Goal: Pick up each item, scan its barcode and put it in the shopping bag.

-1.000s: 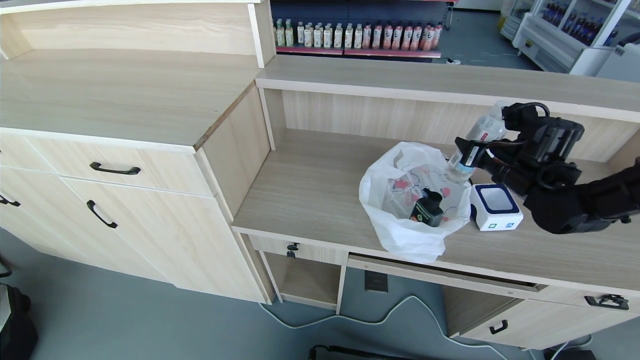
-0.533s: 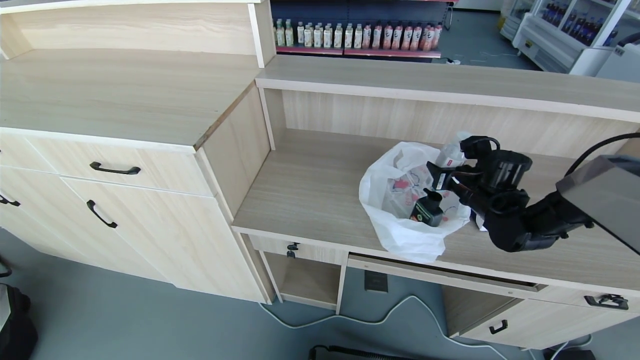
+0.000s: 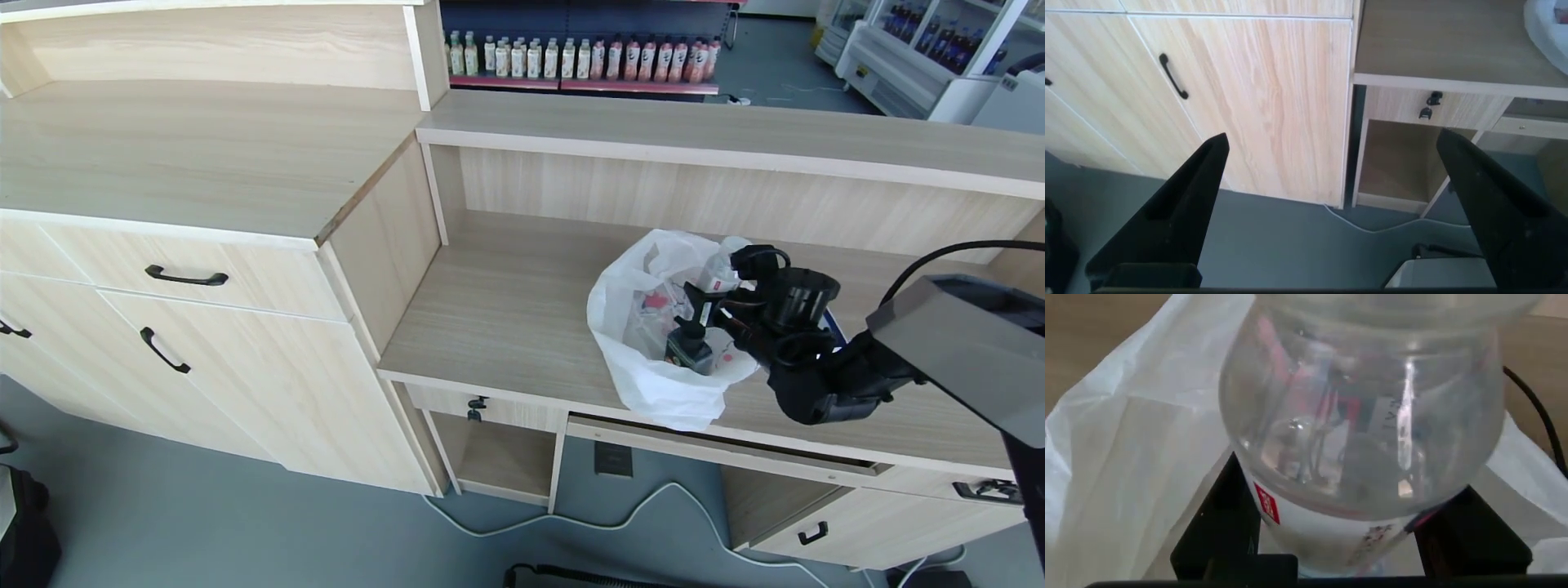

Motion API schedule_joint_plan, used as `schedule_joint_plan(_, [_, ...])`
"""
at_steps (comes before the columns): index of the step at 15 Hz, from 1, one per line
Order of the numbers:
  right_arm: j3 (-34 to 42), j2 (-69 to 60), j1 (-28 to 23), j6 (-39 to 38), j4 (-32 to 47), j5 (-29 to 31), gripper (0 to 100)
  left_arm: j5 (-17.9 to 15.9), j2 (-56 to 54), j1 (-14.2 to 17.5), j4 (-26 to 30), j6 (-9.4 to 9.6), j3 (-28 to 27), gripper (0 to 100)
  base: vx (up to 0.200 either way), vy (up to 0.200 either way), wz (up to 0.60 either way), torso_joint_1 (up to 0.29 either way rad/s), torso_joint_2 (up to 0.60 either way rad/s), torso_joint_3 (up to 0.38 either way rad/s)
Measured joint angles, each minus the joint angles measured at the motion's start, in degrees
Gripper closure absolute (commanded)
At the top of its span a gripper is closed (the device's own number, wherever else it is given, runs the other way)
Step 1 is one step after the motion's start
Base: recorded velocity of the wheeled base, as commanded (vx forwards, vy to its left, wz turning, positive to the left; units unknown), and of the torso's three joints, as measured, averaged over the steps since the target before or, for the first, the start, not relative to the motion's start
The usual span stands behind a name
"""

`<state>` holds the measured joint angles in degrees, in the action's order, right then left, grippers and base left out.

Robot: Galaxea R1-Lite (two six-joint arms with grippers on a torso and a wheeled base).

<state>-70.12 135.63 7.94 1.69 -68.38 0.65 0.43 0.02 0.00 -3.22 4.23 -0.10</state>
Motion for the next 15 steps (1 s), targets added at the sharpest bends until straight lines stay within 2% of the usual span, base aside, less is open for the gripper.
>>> schedule_joint_plan(6, [-2.15,1.66,-0.45,0.46,0.04,-0.02,100,0.00,0.00,0.00,0.00,0.00,0.00,0,0.000,0.000,0.00,0.000,0.00,0.000])
schedule_joint_plan(7, [-2.21,1.74,-0.67,0.60,0.06,-0.11,0,0.00,0.00,0.00,0.00,0.00,0.00,0,0.000,0.000,0.00,0.000,0.00,0.000])
schedule_joint_plan(15, [-2.15,-1.34,-3.45,3.45,0.67,-0.62,0,0.00,0.00,0.00,0.00,0.01,0.00,0,0.000,0.000,0.00,0.000,0.00,0.000])
